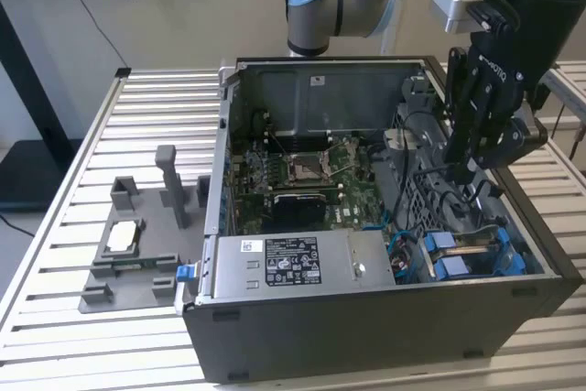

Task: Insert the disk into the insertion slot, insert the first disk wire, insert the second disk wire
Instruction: 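Insert the first disk wire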

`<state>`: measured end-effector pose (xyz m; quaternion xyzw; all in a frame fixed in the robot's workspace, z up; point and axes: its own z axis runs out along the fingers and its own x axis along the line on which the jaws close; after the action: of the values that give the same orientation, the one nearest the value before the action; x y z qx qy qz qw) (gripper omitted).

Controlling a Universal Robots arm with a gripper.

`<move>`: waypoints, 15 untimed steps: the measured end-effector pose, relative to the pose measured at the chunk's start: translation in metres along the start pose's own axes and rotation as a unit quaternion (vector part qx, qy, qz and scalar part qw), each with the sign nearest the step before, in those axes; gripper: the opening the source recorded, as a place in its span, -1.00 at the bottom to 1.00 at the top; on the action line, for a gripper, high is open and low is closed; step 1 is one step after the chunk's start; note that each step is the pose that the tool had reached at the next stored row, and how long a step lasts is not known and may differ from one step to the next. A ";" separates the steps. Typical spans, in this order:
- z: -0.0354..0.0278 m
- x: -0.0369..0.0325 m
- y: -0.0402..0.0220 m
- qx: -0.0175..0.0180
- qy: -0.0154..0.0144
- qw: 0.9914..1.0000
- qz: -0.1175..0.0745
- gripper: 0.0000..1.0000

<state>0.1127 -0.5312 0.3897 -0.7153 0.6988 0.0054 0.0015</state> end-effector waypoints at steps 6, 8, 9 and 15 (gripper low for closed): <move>0.0000 0.0003 0.0000 0.000 0.000 1.000 0.000 -0.62; 0.0000 0.0004 0.0000 0.000 0.000 1.000 0.000 -0.62; 0.0000 0.0004 0.0000 0.000 0.000 1.000 0.000 -0.62; 0.0000 0.0028 -0.0009 -0.002 0.000 1.000 0.000 -0.62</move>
<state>0.1137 -0.5340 0.3897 -0.7153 0.6988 0.0067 0.0003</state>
